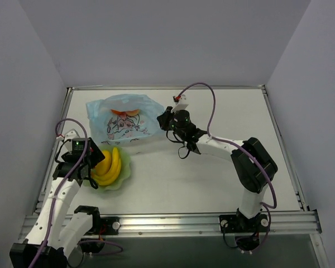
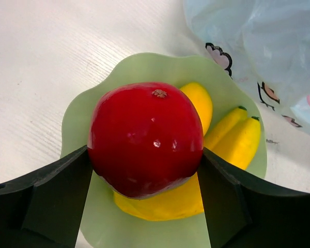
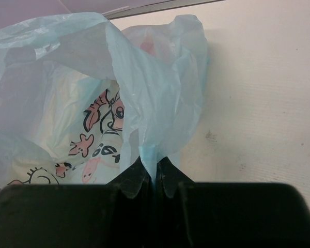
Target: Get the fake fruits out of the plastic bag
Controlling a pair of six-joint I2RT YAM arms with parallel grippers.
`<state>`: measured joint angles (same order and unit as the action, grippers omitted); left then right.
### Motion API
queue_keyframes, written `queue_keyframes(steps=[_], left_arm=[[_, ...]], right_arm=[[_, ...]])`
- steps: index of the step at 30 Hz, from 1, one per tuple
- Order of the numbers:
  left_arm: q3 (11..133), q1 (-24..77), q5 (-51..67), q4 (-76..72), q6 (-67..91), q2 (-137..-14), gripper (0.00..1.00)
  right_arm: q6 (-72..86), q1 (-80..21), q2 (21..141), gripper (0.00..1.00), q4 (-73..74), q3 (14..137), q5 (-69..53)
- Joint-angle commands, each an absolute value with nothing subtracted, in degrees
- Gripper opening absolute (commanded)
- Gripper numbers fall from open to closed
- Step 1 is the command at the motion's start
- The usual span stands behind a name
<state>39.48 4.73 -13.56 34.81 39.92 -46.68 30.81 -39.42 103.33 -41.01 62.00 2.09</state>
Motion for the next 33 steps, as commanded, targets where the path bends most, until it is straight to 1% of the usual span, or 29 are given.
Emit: queue_keyframes(steps=[1, 3, 4, 6, 7, 8, 11, 15, 17, 19, 20, 24, 25, 26, 28, 29, 31, 32, 33], left_arm=[[40.5, 4.4, -15.9, 31.3, 41.4, -50.1, 0.67], [40.1, 4.3, -15.6, 31.6, 41.8, -50.9, 0.7], [39.8, 4.4, -15.5, 31.6, 42.0, -50.9, 0.74], [39.2, 4.3, -15.6, 31.7, 42.0, -50.4, 0.78], [39.1, 4.3, -15.7, 32.2, 41.9, -49.8, 0.84], [39.4, 4.3, -15.7, 32.5, 41.9, -49.6, 0.86], [40.3, 4.3, -15.5, 33.3, 41.9, -48.7, 0.91], [42.3, 4.6, -12.5, 32.9, 41.3, -46.8, 0.92], [43.2, 6.7, -9.9, 32.4, 40.9, -45.7, 0.9], [45.2, 10.3, -10.1, 31.7, 40.8, -44.6, 0.84], [45.9, 14.8, -11.3, 31.5, 40.8, -44.4, 0.82], [51.1, 24.3, -14.8, 30.0, 40.0, -47.7, 0.73], [52.4, 25.5, -15.2, 29.0, 39.7, -50.6, 0.65], [55.0, 26.4, -15.6, 28.2, 39.4, -52.2, 0.62], [57.3, 27.3, -15.0, 25.1, 38.6, -57.4, 0.58], [59.5, 27.2, -14.7, 23.9, 38.3, -59.3, 0.58], [61.9, 27.0, -15.3, 21.5, 37.2, -65.8, 0.57], [64.6, 26.6, -15.5, 21.2, 37.0, -68.5, 0.54], [66.0, 25.9, -14.7, 20.7, 36.6, -73.7, 0.53]], right_arm=[[30.0, -39.6, 100.3, 0.0, -43.4, 61.5, 1.3], [30.0, -39.6, 100.3, 0.0, -43.4, 61.3, 1.1], [29.9, -39.6, 100.1, 0.0, -43.4, 61.3, 1.1], [29.9, -39.5, 99.9, 0.0, -43.4, 61.1, 1.3], [29.8, -39.4, 99.8, 0.0, -43.4, 61.3, 1.2], [29.8, -39.5, 99.8, 0.0, -43.4, 61.3, 1.1], [29.8, -39.5, 99.6, 0.0, -43.3, 61.4, 1.1], [29.4, -39.6, 99.3, 0.0, -42.2, 62.0, 1.1], [28.8, -39.6, 99.4, 0.0, -41.7, 62.3, 1.1], [28.5, -39.5, 99.5, 0.0, -40.5, 63.1, 1.1], [28.3, -39.4, 99.7, 0.0, -40.2, 63.4, 1.1], [27.8, -39.6, 99.5, 0.0, -39.1, 64.0, 1.5], [27.7, -39.6, 99.4, 0.0, -39.1, 63.9, 1.8], [27.7, -39.6, 99.3, 0.0, -39.1, 63.9, 1.8], [27.7, -39.6, 99.7, 0.0, -39.0, 64.2, 1.9], [27.8, -39.7, 99.7, 0.0, -38.8, 64.3, 2.0], [27.9, -39.7, 99.9, 0.0, -38.8, 64.8, 2.0], [27.9, -39.7, 100.1, 0.0, -38.8, 65.2, 2.0], [27.9, -39.8, 100.4, 0.0, -38.7, 65.4, 2.0]])
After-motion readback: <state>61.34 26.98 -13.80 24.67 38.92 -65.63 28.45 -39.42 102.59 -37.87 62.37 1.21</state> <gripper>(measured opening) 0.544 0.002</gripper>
